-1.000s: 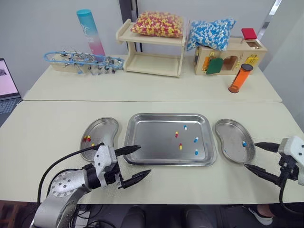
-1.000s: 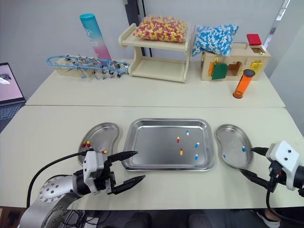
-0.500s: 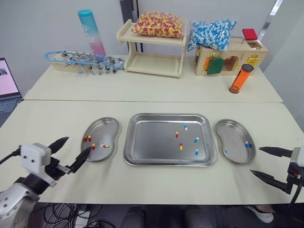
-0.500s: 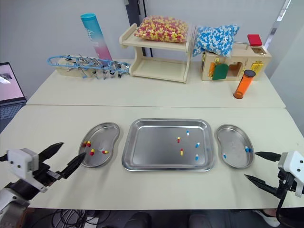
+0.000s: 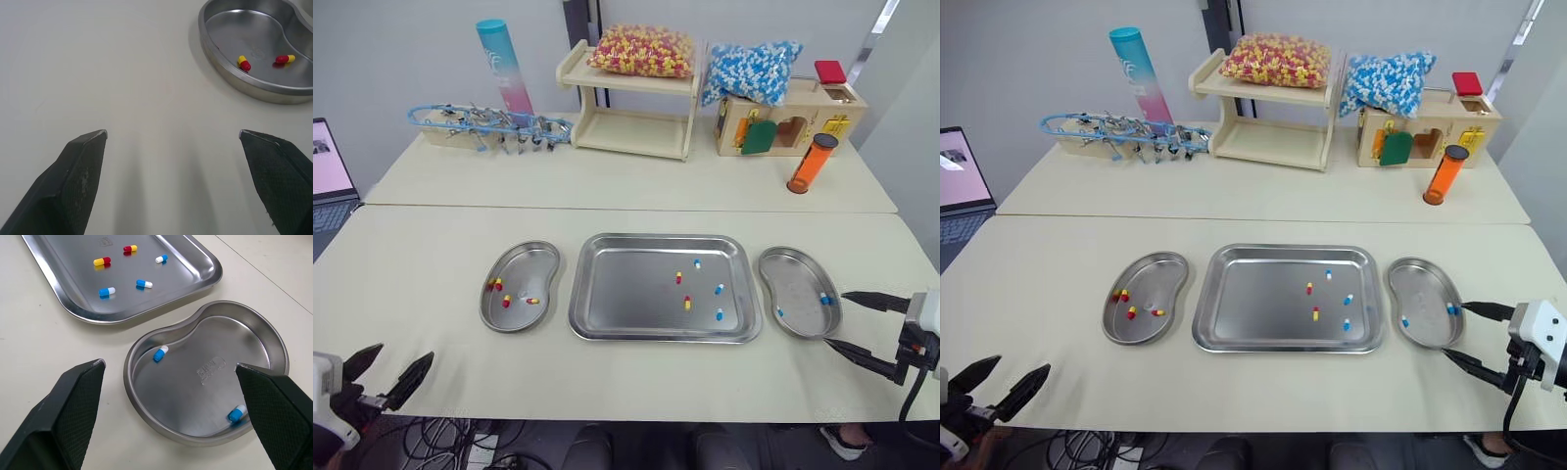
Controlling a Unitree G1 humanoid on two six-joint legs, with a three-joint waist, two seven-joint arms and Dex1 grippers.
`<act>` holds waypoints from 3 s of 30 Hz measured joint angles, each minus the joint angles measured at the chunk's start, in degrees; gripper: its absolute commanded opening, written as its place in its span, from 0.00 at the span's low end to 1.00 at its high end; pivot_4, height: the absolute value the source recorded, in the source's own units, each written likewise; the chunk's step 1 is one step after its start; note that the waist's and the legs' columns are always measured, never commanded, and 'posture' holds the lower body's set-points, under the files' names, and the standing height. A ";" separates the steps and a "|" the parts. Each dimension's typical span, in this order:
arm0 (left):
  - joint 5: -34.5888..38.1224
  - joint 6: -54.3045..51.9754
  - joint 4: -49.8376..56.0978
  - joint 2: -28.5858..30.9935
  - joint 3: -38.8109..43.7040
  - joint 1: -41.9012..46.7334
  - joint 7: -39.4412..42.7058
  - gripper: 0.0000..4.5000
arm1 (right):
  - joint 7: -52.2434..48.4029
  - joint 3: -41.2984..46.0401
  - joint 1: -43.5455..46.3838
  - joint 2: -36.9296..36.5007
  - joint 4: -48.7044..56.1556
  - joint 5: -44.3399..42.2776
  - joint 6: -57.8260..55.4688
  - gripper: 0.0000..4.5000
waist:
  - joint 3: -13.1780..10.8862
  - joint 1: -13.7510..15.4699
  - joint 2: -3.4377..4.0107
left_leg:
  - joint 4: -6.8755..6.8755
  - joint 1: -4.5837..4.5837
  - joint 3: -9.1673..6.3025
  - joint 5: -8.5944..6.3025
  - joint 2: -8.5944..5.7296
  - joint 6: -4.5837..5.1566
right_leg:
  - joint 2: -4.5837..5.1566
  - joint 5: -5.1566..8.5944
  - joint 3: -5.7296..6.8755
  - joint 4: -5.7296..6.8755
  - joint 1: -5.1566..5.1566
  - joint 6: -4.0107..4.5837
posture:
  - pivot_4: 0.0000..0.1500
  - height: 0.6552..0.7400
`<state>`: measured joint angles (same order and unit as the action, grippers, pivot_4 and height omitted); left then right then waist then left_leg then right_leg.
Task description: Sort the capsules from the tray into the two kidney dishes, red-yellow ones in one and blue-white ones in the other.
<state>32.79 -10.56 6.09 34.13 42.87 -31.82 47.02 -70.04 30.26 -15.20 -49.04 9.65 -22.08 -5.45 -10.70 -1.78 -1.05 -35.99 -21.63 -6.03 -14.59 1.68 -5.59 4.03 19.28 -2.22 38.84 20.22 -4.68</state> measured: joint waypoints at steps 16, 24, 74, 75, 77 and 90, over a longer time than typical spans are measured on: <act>2.62 -0.85 10.46 -0.04 0.10 -1.84 3.44 1.00 | -4.65 -4.23 2.79 -1.85 -1.01 -1.98 0.77 1.00 | 0.03 -0.03 -0.05 | -0.01 0.01 0.01 0.00 0.01 0.00 | 0.00 0.00 -0.01 0.01 -0.01 0.00 | 1.00 1.00; 5.11 -6.56 19.79 1.80 -5.78 0.91 3.57 1.00 | -3.07 -5.86 5.13 -1.83 3.19 -5.89 -2.53 1.00 | 0.02 0.09 -0.05 | -0.03 -0.02 -0.02 0.00 0.01 0.00 | 0.00 0.00 0.01 0.02 -0.01 0.00 | 1.00 1.00; -7.12 -24.52 20.53 -4.64 -58.01 44.16 -5.62 0.59 | 6.75 -9.18 -0.54 -0.35 19.52 -7.42 -10.15 1.00 | 0.02 0.16 -0.04 | -0.09 -0.04 -0.04 0.01 -0.02 -0.01 | -0.01 -0.02 0.02 0.05 -0.02 -0.02 | 1.00 1.00; -7.92 -24.89 20.46 -5.15 -58.98 44.71 -6.25 0.59 | 6.88 -9.19 -0.54 -0.35 19.53 -7.41 -10.24 1.00 | 0.02 0.15 -0.04 | -0.09 -0.05 -0.04 0.01 -0.02 -0.01 | -0.01 -0.02 0.02 0.05 -0.02 -0.03 | 1.00 1.00; -9.46 -25.39 20.31 -5.49 -60.48 46.04 -7.20 0.59 | 7.12 -9.20 -0.54 -0.35 19.66 -7.41 -10.41 1.00 | 0.02 0.14 -0.04 | -0.10 -0.04 -0.05 0.01 -0.02 -0.01 | -0.01 -0.02 0.02 0.05 -0.01 -0.03 | 1.00 1.00; -14.94 -20.70 12.99 -7.17 -63.11 50.66 -3.64 0.59 | 8.01 -9.63 -0.54 -0.35 21.04 -7.45 -12.47 1.00 | 0.02 0.15 -0.04 | -0.10 -0.04 -0.04 0.01 -0.03 -0.02 | -0.01 -0.02 0.03 0.05 -0.01 -0.03 | 1.00 1.00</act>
<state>17.86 -31.26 19.07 26.96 -20.24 18.84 43.38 -62.02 20.63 -15.75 -49.38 30.69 -29.54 -17.92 -10.68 -1.64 -1.09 -36.10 -21.67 -6.07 -14.58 1.65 -5.61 4.02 19.26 -2.19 38.89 20.20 -4.72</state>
